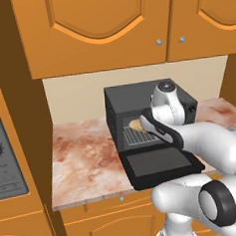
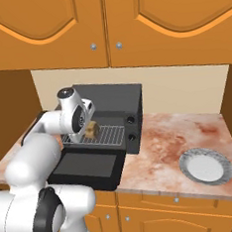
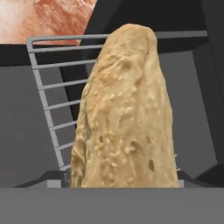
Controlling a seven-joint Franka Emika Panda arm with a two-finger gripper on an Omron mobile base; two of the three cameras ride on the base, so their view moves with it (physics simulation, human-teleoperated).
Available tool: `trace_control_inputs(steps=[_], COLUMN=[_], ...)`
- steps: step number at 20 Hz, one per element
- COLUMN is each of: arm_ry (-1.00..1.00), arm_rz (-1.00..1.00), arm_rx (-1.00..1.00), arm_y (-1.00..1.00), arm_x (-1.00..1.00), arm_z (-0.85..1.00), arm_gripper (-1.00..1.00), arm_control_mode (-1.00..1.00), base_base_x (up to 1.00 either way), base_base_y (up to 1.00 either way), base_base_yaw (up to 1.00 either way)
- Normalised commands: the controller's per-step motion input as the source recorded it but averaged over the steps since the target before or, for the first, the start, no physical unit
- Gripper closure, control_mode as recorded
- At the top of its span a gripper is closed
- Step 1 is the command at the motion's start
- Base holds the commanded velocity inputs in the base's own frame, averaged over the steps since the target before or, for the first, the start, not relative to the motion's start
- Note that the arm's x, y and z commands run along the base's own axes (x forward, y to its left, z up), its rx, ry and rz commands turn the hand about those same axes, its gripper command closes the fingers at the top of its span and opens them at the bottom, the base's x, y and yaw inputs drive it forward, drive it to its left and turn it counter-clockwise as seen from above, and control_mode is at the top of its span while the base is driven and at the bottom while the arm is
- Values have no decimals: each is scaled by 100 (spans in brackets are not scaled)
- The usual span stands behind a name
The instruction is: Pull the toaster oven rack outwards. Pick up the baguette from the plate and place it on the toaster oven rack. Close the toaster oven door fully and set the temperature to the lowest setting.
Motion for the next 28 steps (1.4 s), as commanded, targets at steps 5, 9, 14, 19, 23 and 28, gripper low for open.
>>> trace_control_inputs(steps=[5,9,14,19,23,28], arm_ry=[0,0,0,-5,-6,-4], arm_rz=[2,0,0,0,0,0], arm_rx=[0,0,0,0,0,0], arm_y=[0,0,0,0,0,0], arm_x=[0,0,-15,-17,4,-2], arm_z=[-7,0,-17,-20,-33,-4], arm_gripper=[100,-100,-100,-100,-100,-100], arm_control_mode=[-100,-100,-100,-100,-100,-100], base_base_x=[0,0,0,0,0,0], base_base_y=[0,0,0,0,0,0], base_base_yaw=[0,0,0,0,0,0])
